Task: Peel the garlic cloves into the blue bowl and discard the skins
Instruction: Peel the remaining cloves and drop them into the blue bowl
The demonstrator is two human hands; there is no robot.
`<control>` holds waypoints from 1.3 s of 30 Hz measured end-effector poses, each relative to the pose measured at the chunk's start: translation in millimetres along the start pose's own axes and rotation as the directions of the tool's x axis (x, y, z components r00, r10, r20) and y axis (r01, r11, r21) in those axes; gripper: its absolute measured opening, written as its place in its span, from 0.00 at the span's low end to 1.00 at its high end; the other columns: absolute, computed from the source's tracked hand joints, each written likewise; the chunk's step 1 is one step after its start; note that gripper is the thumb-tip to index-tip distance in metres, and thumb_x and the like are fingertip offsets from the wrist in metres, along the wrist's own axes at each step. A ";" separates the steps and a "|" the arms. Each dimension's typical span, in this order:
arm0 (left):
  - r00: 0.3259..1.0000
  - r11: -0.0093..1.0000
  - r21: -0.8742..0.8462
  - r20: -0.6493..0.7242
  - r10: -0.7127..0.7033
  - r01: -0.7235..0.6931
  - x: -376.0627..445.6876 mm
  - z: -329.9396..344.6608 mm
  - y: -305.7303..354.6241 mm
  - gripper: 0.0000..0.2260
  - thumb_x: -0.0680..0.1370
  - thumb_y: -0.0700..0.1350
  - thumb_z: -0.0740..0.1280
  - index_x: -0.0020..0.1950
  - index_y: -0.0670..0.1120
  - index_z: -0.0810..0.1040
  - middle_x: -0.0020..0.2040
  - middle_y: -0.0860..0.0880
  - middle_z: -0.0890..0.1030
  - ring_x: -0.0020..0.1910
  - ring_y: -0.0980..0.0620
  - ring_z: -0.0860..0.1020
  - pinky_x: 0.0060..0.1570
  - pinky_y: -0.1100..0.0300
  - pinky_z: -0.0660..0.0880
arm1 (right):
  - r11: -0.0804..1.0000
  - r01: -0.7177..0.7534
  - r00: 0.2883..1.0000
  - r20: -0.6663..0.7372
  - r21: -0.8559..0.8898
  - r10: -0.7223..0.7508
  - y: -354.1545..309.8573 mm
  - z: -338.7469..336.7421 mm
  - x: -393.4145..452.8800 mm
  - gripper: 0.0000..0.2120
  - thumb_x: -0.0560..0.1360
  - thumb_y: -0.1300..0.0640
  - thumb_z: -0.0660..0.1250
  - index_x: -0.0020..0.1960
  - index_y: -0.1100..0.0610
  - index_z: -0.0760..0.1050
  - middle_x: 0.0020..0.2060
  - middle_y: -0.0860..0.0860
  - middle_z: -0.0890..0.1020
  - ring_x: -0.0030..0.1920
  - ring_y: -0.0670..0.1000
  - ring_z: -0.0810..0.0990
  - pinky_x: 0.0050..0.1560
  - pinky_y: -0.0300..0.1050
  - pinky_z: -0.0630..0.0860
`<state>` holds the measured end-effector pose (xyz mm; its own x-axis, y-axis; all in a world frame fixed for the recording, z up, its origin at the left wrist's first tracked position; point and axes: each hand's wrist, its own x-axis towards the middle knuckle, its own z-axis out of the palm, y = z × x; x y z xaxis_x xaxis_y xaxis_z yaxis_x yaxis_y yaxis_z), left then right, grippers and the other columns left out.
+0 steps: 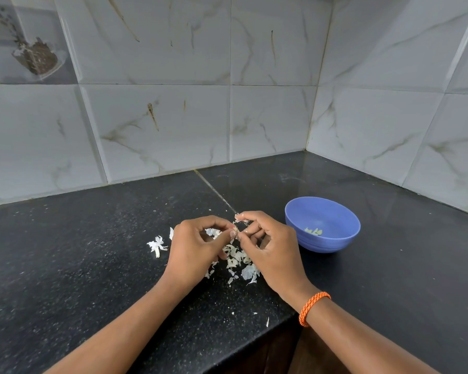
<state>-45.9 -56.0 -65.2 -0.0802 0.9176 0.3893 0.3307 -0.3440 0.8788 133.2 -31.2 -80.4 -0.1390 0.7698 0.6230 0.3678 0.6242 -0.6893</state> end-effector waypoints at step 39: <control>0.999 0.988 -0.156 -0.044 -0.006 -0.001 0.7 1.6 -3.5 0.02 0.79 0.42 0.79 0.51 0.46 0.89 0.46 0.50 0.89 0.32 0.40 0.85 0.38 0.43 0.83 | 0.887 -0.188 0.982 0.053 0.422 0.183 -8.0 -0.9 0.5 0.26 0.77 0.63 0.78 0.71 0.50 0.75 0.48 0.53 0.88 0.53 0.52 0.89 0.55 0.46 0.85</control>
<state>-45.6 -53.9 -68.5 -0.1229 0.9100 0.3960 0.1802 -0.3719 0.9106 131.0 -36.0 -74.2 -0.1178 0.8769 0.4660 -0.0357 0.4652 -0.8845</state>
